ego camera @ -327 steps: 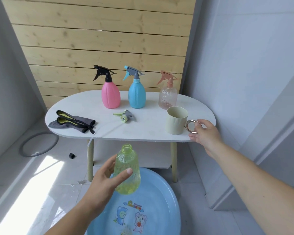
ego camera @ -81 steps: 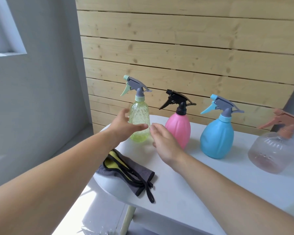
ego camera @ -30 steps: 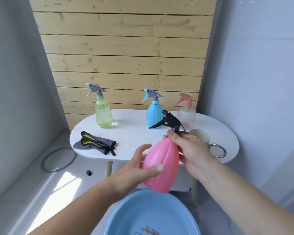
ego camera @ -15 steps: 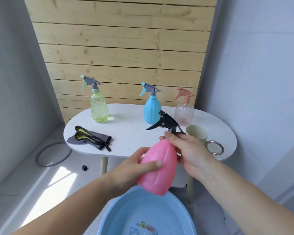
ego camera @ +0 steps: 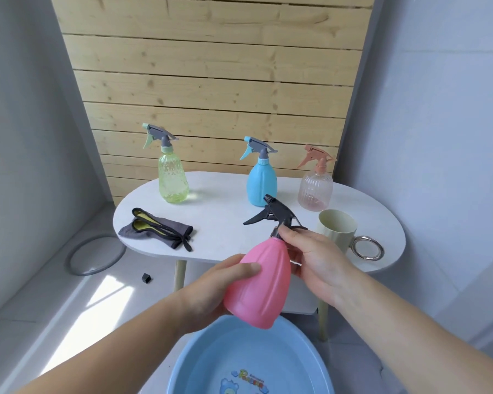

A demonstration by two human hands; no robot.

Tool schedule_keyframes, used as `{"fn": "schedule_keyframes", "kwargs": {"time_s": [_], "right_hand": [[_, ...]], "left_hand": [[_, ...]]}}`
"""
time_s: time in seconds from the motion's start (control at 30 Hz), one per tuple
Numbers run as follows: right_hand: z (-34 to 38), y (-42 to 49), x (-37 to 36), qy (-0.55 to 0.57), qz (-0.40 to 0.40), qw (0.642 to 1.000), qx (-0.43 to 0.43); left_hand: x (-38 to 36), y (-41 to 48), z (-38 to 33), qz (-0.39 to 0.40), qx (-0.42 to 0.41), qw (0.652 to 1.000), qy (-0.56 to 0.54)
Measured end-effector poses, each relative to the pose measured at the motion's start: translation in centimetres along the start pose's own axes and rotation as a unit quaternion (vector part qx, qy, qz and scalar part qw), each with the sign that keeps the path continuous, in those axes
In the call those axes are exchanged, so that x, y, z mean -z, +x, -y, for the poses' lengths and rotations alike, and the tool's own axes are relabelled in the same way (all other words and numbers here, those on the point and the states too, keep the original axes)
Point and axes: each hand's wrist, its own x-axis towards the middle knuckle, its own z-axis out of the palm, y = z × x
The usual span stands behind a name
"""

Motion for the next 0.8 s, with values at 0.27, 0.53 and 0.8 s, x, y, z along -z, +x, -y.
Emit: {"fn": "schedule_keyframes", "kwargs": {"time_s": [0.27,0.53,0.8], "right_hand": [[-0.6,2.0,-0.9,0.008,0.011,1.0,0.013],[-0.6,3.5,-2.1,0.074,0.09,0.993,0.004],[-1.0,4.6,-2.7,0.129,0.128,0.983,0.006]], "left_hand": [[0.5,0.0,0.1,-0.043,0.006,0.999,0.03],[2.5,-0.6,-0.2,-0.049,0.031,0.996,-0.067],[3.9,-1.0,0.1,-0.052,0.033,0.991,-0.119]]}}
